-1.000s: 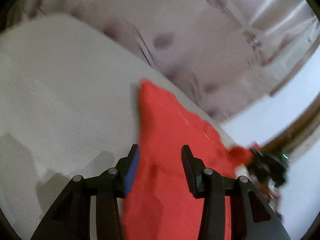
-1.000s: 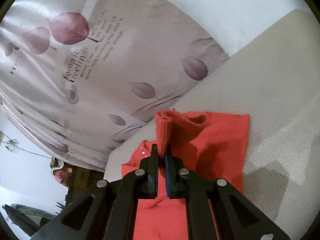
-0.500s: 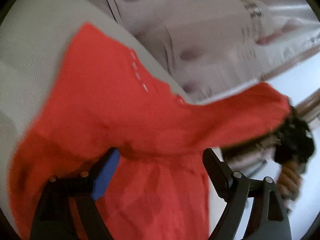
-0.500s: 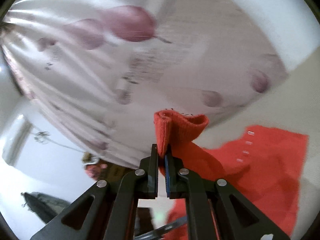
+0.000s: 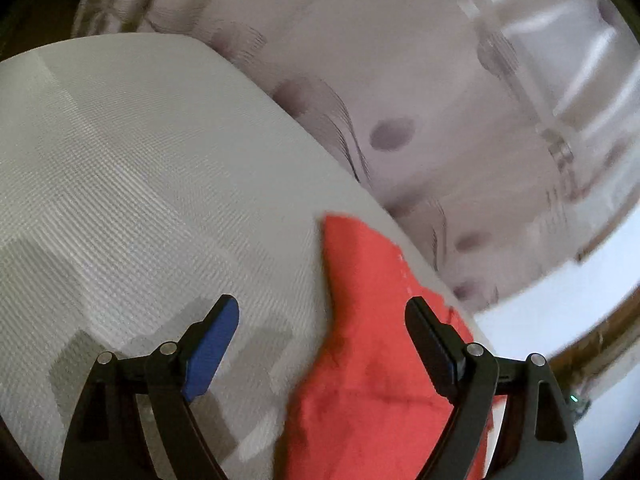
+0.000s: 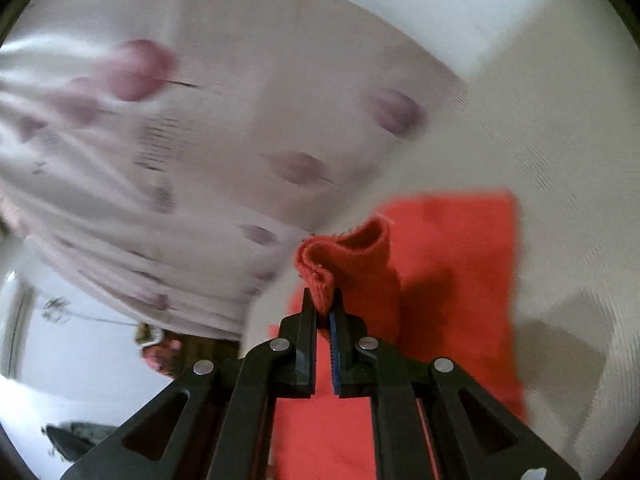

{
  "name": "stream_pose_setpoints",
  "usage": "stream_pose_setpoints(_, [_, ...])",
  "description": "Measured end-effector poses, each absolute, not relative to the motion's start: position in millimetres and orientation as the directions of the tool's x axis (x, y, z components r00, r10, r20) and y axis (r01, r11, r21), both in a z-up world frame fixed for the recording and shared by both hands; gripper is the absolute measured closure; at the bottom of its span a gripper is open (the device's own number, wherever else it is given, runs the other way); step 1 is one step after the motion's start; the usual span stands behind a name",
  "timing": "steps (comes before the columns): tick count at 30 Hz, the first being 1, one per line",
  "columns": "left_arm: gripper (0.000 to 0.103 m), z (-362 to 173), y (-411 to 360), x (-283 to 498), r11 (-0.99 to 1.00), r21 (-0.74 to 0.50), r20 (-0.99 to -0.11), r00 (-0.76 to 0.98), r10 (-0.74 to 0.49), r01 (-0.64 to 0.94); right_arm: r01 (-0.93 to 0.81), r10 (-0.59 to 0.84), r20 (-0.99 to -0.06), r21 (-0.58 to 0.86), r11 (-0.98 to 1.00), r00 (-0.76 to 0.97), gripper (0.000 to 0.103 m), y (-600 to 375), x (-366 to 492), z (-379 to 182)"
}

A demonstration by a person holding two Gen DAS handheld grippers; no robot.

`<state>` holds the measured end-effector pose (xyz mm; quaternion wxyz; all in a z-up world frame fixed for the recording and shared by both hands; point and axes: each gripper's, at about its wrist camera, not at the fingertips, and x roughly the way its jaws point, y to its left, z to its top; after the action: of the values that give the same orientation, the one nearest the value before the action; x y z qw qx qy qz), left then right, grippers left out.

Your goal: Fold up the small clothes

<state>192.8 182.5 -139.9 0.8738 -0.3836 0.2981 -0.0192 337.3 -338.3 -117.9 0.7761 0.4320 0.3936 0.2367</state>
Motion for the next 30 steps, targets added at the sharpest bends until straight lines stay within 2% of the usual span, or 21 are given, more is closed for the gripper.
stream_pose_setpoints(3, [0.018,-139.6,156.0,183.6,0.68,-0.726,-0.493,0.764,-0.417,-0.097,0.036,0.679,-0.428,0.859,0.51,0.597,0.095,-356.1,334.9,-140.5])
stream_pose_setpoints(8, [0.018,-140.9,114.9,188.2,0.708,-0.707,-0.528,0.676,-0.514,-0.013,-0.001,0.658,-0.428,0.838,0.546,0.62,0.095,-361.2,337.6,-124.4])
stream_pose_setpoints(14, [0.017,-142.0,112.3,217.8,0.683,-0.724,-0.559,0.665,-0.496,-0.099,-0.056,0.651,-0.446,0.798,0.6,0.613,0.095,-353.1,338.2,-106.4])
stream_pose_setpoints(16, [0.017,-141.3,113.9,222.8,0.663,-0.74,-0.534,0.698,-0.476,-0.114,-0.057,0.658,-0.444,0.802,0.594,0.609,0.094,-353.0,337.9,-108.3])
stream_pose_setpoints(18, [0.027,-137.1,118.8,222.7,0.684,-0.717,-0.516,0.759,-0.397,-0.13,-0.061,0.663,-0.438,0.806,0.588,0.607,0.094,-353.4,337.1,-110.6])
stream_pose_setpoints(20, [0.056,-138.5,125.0,224.1,0.698,-0.703,-0.517,0.773,-0.368,-0.137,-0.064,0.664,-0.438,0.805,0.589,0.606,0.094,-353.1,336.4,-111.3])
stream_pose_setpoints(21, [0.059,-141.0,128.0,226.2,0.701,-0.699,-0.522,0.772,-0.363,-0.143,-0.067,0.667,-0.436,0.806,0.588,0.605,0.094,-352.5,336.3,-111.3])
stream_pose_setpoints(22, [0.066,-143.7,131.2,226.8,0.708,-0.689,-0.531,0.772,-0.35,-0.153,-0.07,0.668,-0.435,0.806,0.587,0.604,0.094,-351.9,336.5,-110.9])
stream_pose_setpoints(23, [0.079,-145.4,135.6,225.7,0.721,-0.673,-0.544,0.772,-0.328,-0.168,-0.072,0.669,-0.435,0.805,0.589,0.603,0.094,-350.6,337.1,-110.1])
stream_pose_setpoints(24, [0.085,-147.2,140.3,223.9,0.729,-0.658,-0.555,0.775,-0.301,-0.188,-0.077,0.67,-0.435,0.803,0.591,0.602,0.094,-350.0,337.7,-109.4])
stream_pose_setpoints(25, [0.089,-149.1,147.6,220.5,0.721,-0.662,-0.552,0.784,-0.284,-0.205,-0.08,0.67,-0.435,0.802,0.592,0.602,0.094,-349.7,338.0,-109.2])
stream_pose_setpoints(30, [0.089,-152.3,172.6,208.4,0.719,-0.638,-0.57,0.796,-0.202,-0.274,-0.065,0.675,-0.441,0.808,0.585,0.592,0.094,-348.0,336.1,-118.2])
